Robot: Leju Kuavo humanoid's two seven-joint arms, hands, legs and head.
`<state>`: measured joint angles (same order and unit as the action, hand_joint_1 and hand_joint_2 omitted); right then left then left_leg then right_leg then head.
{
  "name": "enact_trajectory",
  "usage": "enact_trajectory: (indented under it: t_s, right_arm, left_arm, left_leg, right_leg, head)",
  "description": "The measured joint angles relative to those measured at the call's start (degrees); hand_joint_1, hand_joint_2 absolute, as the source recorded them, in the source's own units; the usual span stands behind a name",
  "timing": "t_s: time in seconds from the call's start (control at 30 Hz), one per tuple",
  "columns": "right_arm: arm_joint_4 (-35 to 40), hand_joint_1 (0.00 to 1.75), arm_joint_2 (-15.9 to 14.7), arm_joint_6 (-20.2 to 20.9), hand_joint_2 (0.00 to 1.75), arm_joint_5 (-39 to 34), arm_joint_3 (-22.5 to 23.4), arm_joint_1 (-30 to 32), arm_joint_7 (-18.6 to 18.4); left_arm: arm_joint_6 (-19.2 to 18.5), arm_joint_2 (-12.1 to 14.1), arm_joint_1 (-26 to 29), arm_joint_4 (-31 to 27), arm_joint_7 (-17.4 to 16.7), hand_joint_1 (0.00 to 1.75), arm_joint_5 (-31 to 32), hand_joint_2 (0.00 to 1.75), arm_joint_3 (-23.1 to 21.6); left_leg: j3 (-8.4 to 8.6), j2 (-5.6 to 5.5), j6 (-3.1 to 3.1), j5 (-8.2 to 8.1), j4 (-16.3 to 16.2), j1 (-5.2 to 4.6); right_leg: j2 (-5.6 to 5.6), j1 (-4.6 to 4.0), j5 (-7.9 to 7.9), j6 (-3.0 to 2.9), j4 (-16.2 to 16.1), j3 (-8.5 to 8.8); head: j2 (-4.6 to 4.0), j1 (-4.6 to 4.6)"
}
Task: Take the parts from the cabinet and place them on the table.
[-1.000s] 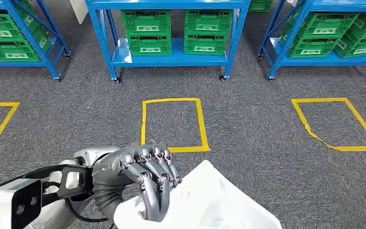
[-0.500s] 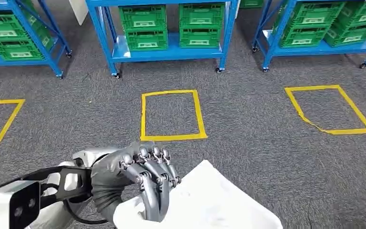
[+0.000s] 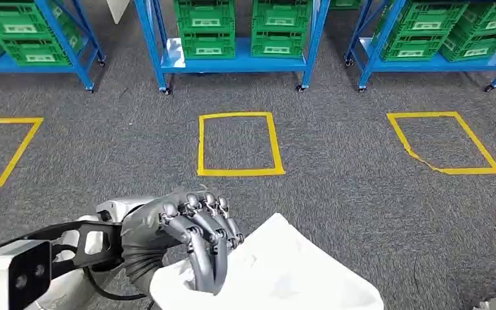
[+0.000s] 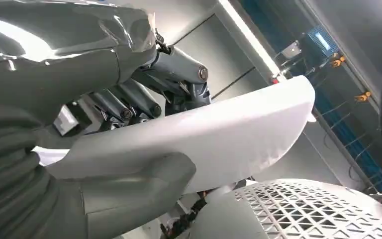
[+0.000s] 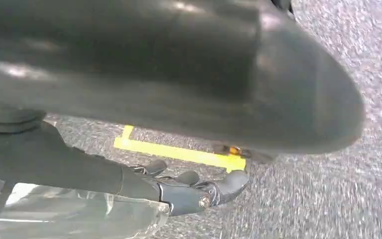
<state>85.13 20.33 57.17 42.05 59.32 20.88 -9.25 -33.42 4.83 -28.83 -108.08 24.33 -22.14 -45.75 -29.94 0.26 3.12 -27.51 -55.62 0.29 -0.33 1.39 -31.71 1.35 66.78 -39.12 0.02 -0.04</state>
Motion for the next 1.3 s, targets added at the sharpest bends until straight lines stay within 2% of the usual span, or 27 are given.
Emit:
enact_trajectory:
  t_s: [0.03, 0.07, 0.1, 0.13, 0.17, 0.23, 0.27, 0.33, 0.4, 0.43, 0.5, 0.57, 0.6, 0.63, 0.7, 0.73, 0.83, 0.93, 1.0, 1.03, 1.07, 1.1, 1.13, 1.2, 1.23, 1.27, 1.3]
  right_arm:
    - [-0.4, 0.00, 0.0, -0.7, 0.00, 0.0, 0.0, -0.2, 0.7]
    - [-0.7, 0.00, 0.0, -0.6, 0.00, 0.0, 0.0, -0.4, 0.9]
    - [-1.1, 0.00, 0.0, -0.2, 0.00, 0.2, 0.1, -0.5, 1.0]
    - [-1.3, 0.00, 0.0, 0.0, 0.00, 0.6, 0.3, -0.6, 1.3]
    - [-1.6, 0.00, 0.0, 0.3, 0.00, 0.7, 0.7, -0.8, 1.4]
    - [-1.9, 0.00, -0.1, 2.0, 0.00, -0.4, 1.7, -1.2, -0.7]
    - [-2.2, 0.00, -0.1, 3.0, 0.00, -1.2, 2.5, -1.7, -2.3]
    - [-2.6, 0.00, -0.1, 4.2, 0.00, -1.9, 3.9, -1.9, -3.5]
    - [-2.9, 0.00, 0.1, 4.4, 0.00, -2.1, 4.5, -2.0, -3.9]
    - [-2.9, 0.00, 0.0, 4.5, 0.00, -2.2, 4.8, -2.2, -4.0]
    - [-3.1, 0.00, 0.0, 4.6, 0.00, -2.3, 5.2, -2.4, -4.0]
    - [-3.4, 0.00, 0.1, 4.6, 0.00, -2.3, 5.5, -2.4, -4.0]
    - [-3.6, 0.00, 0.1, 4.6, 0.00, -2.3, 5.6, -2.4, -4.0]
    - [-3.7, 0.00, 0.1, 4.6, 0.00, -2.3, 5.7, -2.4, -4.0]
    - [-3.8, 0.00, 0.2, 4.6, 0.00, -2.3, 5.9, -2.4, -4.0]
    - [-3.9, 0.00, 0.2, 4.6, 0.00, -2.3, 5.9, -2.5, -4.0]
    - [-4.2, 0.00, 0.2, 4.7, 0.00, -2.4, 6.2, -2.7, -4.1]
    - [-4.5, 0.00, 0.2, 4.8, 0.00, -5.2, 7.8, -3.7, -7.0]
    - [-4.6, 0.00, 0.2, 5.2, 0.00, -5.6, 8.4, -4.1, -8.3]
    - [-4.6, 0.00, 0.1, 5.3, 0.00, -5.6, 8.5, -4.1, -8.6]
    - [-4.6, 0.00, 0.1, 5.3, 0.00, -5.4, 8.6, -4.1, -8.7]
    - [-4.6, 0.00, 0.1, 5.3, 0.00, -5.1, 8.6, -4.1, -8.7]
    - [-4.6, 0.00, 0.0, 5.2, 0.00, -4.7, 8.6, -4.1, -8.6]
    - [-4.6, 0.00, -0.1, 4.9, 0.00, -3.5, 8.6, -4.1, -8.0]
    - [-4.6, 0.00, -0.1, 4.9, 0.00, -2.9, 8.6, -4.0, -7.6]
    - [-4.6, 0.00, -0.1, 4.8, 0.00, -1.2, 8.5, -4.0, -6.4]
    - [-4.6, 0.00, -0.2, 4.6, 0.00, 0.8, 8.3, -3.9, -5.0]
  left_arm:
    - [0.0, 0.0, 0.1, 0.0, -0.2, 1.73, 0.0, 1.75, 0.0]
    - [0.0, 0.0, 0.3, 0.1, -0.3, 1.73, -0.1, 1.75, 0.0]
    - [0.0, 0.0, 0.4, 0.1, -0.4, 1.73, -0.3, 1.75, 0.0]
    - [0.0, 0.0, 0.5, 0.1, -0.6, 1.73, -0.5, 1.75, 0.0]
    - [0.0, 0.0, 0.5, 0.2, -0.7, 1.73, -0.7, 1.75, 0.0]
    - [0.0, 0.0, 0.5, 0.1, -0.8, 1.73, -0.9, 1.75, 0.0]
    - [0.0, 0.0, 0.5, 0.2, -0.8, 1.73, -1.1, 1.75, 0.0]
    - [0.0, 0.0, 0.5, 0.2, -0.8, 1.73, -1.3, 1.75, -0.1]
    - [0.0, 0.0, 0.5, 0.1, -0.8, 1.73, -1.4, 1.75, 0.0]
    - [0.0, 0.1, 0.4, 0.1, -0.8, 1.73, -1.5, 1.75, 0.0]
    - [0.0, 0.2, 0.5, 0.2, -0.8, 1.73, -1.6, 1.75, 0.0]
    - [0.0, 0.2, 0.7, 0.2, -0.8, 1.73, -1.6, 1.75, 0.0]
    - [0.0, 0.3, 0.8, 0.2, -0.8, 1.73, -1.6, 1.75, 0.0]
    - [0.0, 0.3, 0.8, 0.2, -0.8, 1.73, -1.6, 1.75, 0.0]
    - [0.0, 0.3, 0.7, 0.2, -0.8, 1.73, -1.6, 1.75, 0.0]
    - [0.0, 0.3, 0.7, 0.2, -0.8, 1.73, -1.6, 1.75, 0.0]
    - [0.0, 0.3, 0.7, 0.2, -0.8, 1.73, -1.6, 1.75, 0.0]
    - [-0.1, 0.3, 0.3, 0.2, -1.5, 1.73, -1.9, 1.75, -0.1]
    - [-0.2, 0.2, -0.1, 0.2, -2.3, 1.73, -2.0, 1.75, -0.3]
    - [-0.2, 0.2, -0.1, 0.2, -2.9, 1.73, -2.1, 1.75, -0.4]
    - [-0.2, 0.2, -0.1, 0.2, -3.4, 1.73, -2.5, 1.75, -0.6]
    - [-0.2, 0.2, -0.1, 0.3, -3.9, 1.73, -3.1, 1.75, -0.7]
    - [-0.2, 0.2, -0.1, 0.4, -4.2, 1.73, -3.4, 1.75, -0.9]
    - [0.0, 0.2, -0.2, 0.5, -4.2, 1.73, -3.9, 1.75, -1.1]
    - [0.1, 0.0, -0.4, 0.5, -4.2, 1.73, -3.9, 1.75, -1.1]
    - [0.0, 0.0, -0.5, 0.5, -3.9, 1.73, -3.9, 1.75, -1.1]
    - [-0.4, 0.0, -0.6, 0.6, -3.4, 1.73, -4.1, 1.75, -1.1]
  left_leg:
    - [-0.90, 0.03, 0.05, 0.66, -0.1, -0.13]
    - [-1.40, 0.08, 0.00, 1.30, -0.1, -0.21]
    - [-2.23, 0.08, -0.04, 1.90, -0.2, -0.27]
    - [-2.85, 0.06, -0.13, 2.36, -0.3, -0.28]
    - [-3.45, 0.00, -0.29, 2.79, -0.4, -0.29]
    - [-4.02, -0.01, -0.75, 3.22, -0.8, -0.57]
    - [-4.30, 0.06, -1.09, 3.50, -1.0, -0.67]
    - [-4.43, 0.06, -1.80, 4.04, -1.0, -0.61]
    - [-4.83, -0.03, -2.46, 3.77, -1.6, -0.33]
    - [-5.57, -0.17, -2.87, 1.65, -3.4, -0.22]
    - [-8.87, -0.17, -3.47, -4.14, -12.3, 0.12]
    - [-11.42, -0.19, -3.83, -6.90, -19.9, 0.31]
    - [-10.72, -0.19, -3.83, -6.16, -19.7, 0.35]
    - [-8.59, -0.19, -3.75, -4.29, -16.7, 0.37]
    - [-2.14, -0.22, -3.32, 0.04, -6.0, 0.35]
    - [0.06, -0.30, -2.87, 0.00, -2.0, 0.23]
    - [0.16, -0.31, -2.41, -0.16, -0.8, -0.30]
    - [0.10, -0.03, -0.79, 0.94, 0.5, 0.23]
    - [-0.40, -0.23, -0.42, 1.22, 0.5, 0.19]
    - [-0.69, -0.32, -0.30, 1.37, 0.5, 0.14]
    - [-0.92, -0.47, -0.34, 1.52, 0.4, 0.13]
    - [-1.02, -0.77, -0.41, 1.61, 0.4, 0.14]
    - [-1.07, -1.09, -0.48, 1.69, 0.4, 0.15]
    - [-1.30, -2.11, -0.70, 1.69, -0.1, 0.22]
    - [-1.61, -2.55, -0.95, 1.55, -0.7, 0.25]
    - [-2.25, -3.01, -1.42, 1.36, -1.5, -0.10]
    - [-2.74, -3.54, -1.81, 1.37, -1.7, -0.17]
  right_leg:
    - [0.00, 0.02, -1.69, 0.10, 4.4, -1.19]
    - [0.01, 0.02, -1.71, 0.62, 7.4, -1.65]
    - [0.01, 0.01, -0.50, 1.28, 7.7, -0.93]
    - [0.01, 0.01, 1.14, 1.86, 6.0, 0.77]
    - [0.01, 0.01, 2.66, 2.22, 1.2, 4.17]
    - [0.02, -0.21, 2.30, 1.48, -10.5, 12.03]
    - [0.14, -0.39, 1.90, 1.04, -12.1, 12.74]
    - [0.15, -0.56, 1.95, 0.61, -11.9, 11.97]
    - [0.09, 0.26, 2.68, -0.64, -12.2, 11.56]
    - [0.09, 0.14, 2.92, -1.14, -12.2, 11.32]
    - [-0.01, -0.04, 3.40, -1.60, -12.1, 10.66]
    - [-0.01, -0.18, 3.89, -1.60, -12.0, 10.04]
    - [0.02, -0.20, 4.01, -1.43, -12.0, 9.93]
    - [0.04, -0.19, 4.05, -1.37, -11.9, 9.90]
    - [0.13, -0.23, 4.07, -1.29, -11.8, 10.38]
    - [0.13, -0.29, 4.14, -1.15, -11.8, 10.27]
    - [0.12, -0.53, 4.70, -0.24, -11.7, 9.49]
    - [0.13, -0.57, 3.79, 0.27, -10.4, 8.32]
    - [0.15, -0.36, 0.26, -0.22, -3.0, 4.78]
    - [0.16, -0.34, -2.00, -0.32, 3.0, 1.99]
    - [0.15, -0.34, -3.23, -0.15, 7.3, 0.01]
    - [0.15, -0.27, -3.14, 0.24, 8.5, -0.59]
    - [0.15, -0.11, -2.37, 0.69, 7.2, 0.15]
    - [0.41, 0.26, 1.72, 2.02, -2.5, 5.10]
    - [1.49, 0.54, 3.52, 2.46, -7.9, 7.83]
    - [3.55, 0.74, 3.31, 2.15, -10.5, 8.78]
    - [2.80, 0.55, 3.50, 1.23, -10.2, 8.74]
  head:
    - [0.00, 0.00]
    - [0.00, -0.02]
    - [0.00, 0.00]
    - [0.00, 0.00]
    - [0.00, 0.00]
    - [0.00, 0.02]
    - [0.00, -0.02]
    - [0.00, 0.00]
    - [0.00, 0.09]
    - [0.00, -0.24]
    - [0.00, -0.42]
    - [0.00, -0.42]
    - [0.00, -0.42]
    - [0.00, -0.44]
    - [0.00, -0.44]
    - [0.00, -0.39]
    - [0.00, -0.44]
    - [0.00, -0.26]
    - [0.00, -0.17]
    - [0.00, -0.22]
    - [0.00, -0.17]
    - [0.00, -0.20]
    - [0.00, -0.18]
    - [0.00, -0.20]
    - [0.00, -0.15]
    - [0.00, -0.15]
    - [0.00, -0.22]
